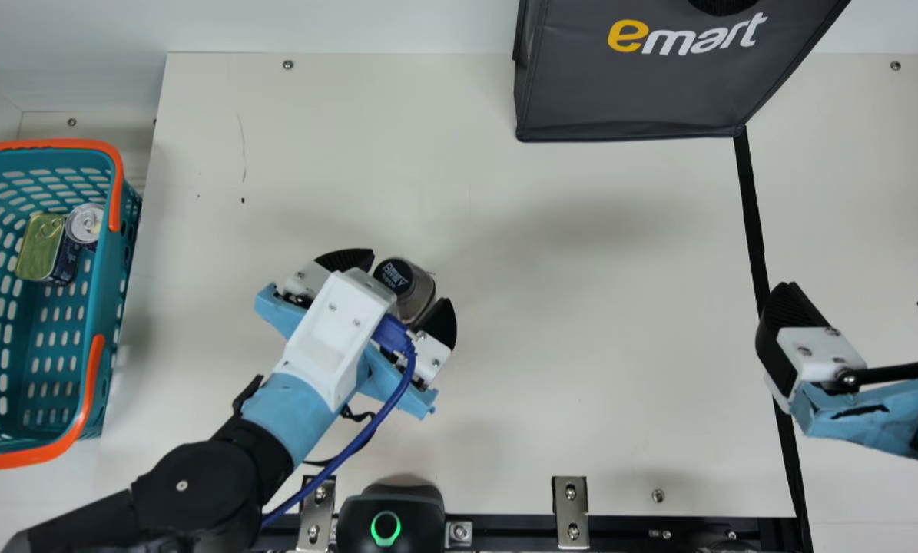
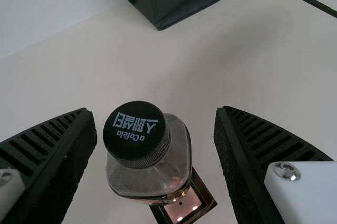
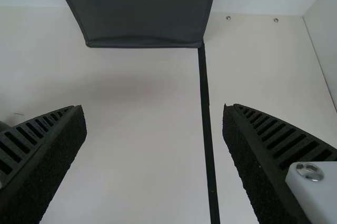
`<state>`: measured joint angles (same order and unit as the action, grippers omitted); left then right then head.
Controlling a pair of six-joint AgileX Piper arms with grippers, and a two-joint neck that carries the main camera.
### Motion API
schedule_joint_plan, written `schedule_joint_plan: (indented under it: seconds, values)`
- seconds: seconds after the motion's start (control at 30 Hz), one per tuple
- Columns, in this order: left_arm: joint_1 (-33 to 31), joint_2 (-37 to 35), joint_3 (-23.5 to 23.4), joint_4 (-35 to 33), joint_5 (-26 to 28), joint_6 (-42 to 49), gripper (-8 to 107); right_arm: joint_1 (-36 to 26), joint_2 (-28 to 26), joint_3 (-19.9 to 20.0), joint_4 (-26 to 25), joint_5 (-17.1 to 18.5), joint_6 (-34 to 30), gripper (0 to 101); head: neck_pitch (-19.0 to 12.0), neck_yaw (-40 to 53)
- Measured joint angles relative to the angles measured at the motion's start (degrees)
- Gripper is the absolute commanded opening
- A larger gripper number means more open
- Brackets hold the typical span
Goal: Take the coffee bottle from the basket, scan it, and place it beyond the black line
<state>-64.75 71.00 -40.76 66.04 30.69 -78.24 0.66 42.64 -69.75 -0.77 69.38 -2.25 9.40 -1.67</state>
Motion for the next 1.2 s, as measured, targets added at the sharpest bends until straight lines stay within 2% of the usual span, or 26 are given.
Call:
schedule_joint_plan:
  seconds: [0.53,0.93,1.2]
  values:
    - [1.2,2.1,0.3,2.7,-1.7,-3.8,90,0.0,0.0,0.0,0.0,0.0,0.0,91,0.0,-0.1]
    - [1.3,2.5,1.5,3.4,-1.6,-5.5,10,0.0,0.0,0.0,0.0,0.1,0.0,91,0.0,0.0]
    - [2.1,1.5,2.6,3.4,-2.9,-4.8,10,0.0,0.0,0.0,0.0,0.1,0.0,91,0.0,-0.1]
